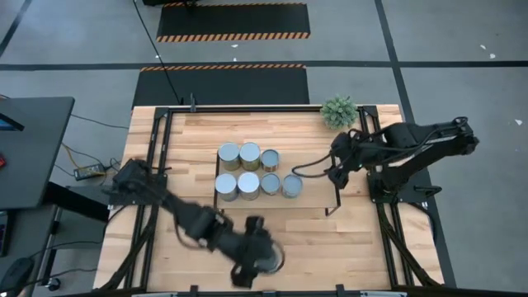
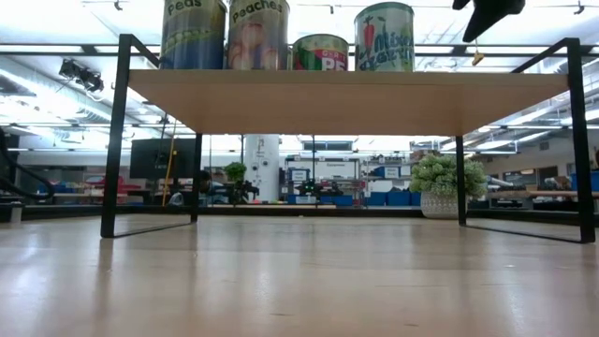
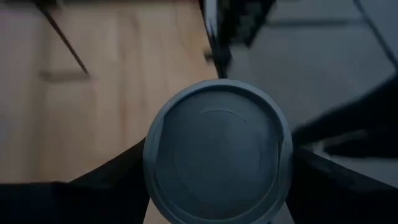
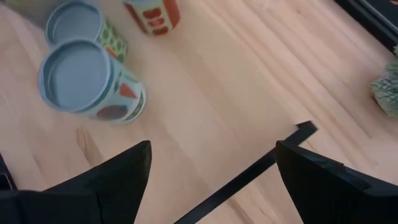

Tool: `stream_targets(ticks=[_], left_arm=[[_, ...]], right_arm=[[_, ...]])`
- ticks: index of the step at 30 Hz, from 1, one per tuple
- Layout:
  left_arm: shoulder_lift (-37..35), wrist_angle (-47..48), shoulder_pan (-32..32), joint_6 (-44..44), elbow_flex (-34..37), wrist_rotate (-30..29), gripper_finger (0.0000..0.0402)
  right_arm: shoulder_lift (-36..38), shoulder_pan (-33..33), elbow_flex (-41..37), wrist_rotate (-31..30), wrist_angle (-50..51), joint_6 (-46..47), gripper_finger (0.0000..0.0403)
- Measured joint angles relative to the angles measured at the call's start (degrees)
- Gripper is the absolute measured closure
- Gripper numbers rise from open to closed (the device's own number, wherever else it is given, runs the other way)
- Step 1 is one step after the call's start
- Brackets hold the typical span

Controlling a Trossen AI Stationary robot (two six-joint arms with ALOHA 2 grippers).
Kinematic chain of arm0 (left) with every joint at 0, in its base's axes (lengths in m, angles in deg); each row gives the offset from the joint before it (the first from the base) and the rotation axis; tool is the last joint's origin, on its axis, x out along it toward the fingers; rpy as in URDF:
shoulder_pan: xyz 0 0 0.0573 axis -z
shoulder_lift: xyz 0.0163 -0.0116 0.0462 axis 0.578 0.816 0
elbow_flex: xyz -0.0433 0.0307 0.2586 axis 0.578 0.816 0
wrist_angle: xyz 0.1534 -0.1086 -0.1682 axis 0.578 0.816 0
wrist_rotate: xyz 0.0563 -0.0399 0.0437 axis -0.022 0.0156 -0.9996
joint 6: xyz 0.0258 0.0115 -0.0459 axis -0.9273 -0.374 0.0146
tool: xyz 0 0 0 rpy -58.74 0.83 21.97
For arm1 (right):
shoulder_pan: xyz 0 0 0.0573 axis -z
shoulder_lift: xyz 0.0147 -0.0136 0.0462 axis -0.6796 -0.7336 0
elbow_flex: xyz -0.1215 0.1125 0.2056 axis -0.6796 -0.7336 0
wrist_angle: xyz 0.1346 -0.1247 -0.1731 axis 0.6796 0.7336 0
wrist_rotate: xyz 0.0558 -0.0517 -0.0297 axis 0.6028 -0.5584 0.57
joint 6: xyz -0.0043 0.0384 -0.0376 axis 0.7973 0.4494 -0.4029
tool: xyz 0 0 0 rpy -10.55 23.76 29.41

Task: Pick and place cans onto a shelf
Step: Put the canned tuna on the shelf

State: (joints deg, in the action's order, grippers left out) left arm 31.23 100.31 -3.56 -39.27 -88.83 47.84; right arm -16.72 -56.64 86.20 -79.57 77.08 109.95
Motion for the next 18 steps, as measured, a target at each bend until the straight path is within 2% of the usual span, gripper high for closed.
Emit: stream_targets(ticks=[8,13,18], left_arm=[[-0.02,1.26,-14.69,-5.46,-9.04,5.63,0.0111],[-0.02,1.35,-24.6,-5.59,-10.48,8.57,0.0111],[2.42,0.66,-33.13,-5.59,-10.59,13.96,0.0111]], right_arm=[[2.61,0.59,0.0,-2.37,0.67,0.14,0.0055],[3.88,0.59,0.0,-4.82,0.77,0.07,0.0055],[3.92,0.59,0.0,-7.41,0.7,-0.17,0.0055]])
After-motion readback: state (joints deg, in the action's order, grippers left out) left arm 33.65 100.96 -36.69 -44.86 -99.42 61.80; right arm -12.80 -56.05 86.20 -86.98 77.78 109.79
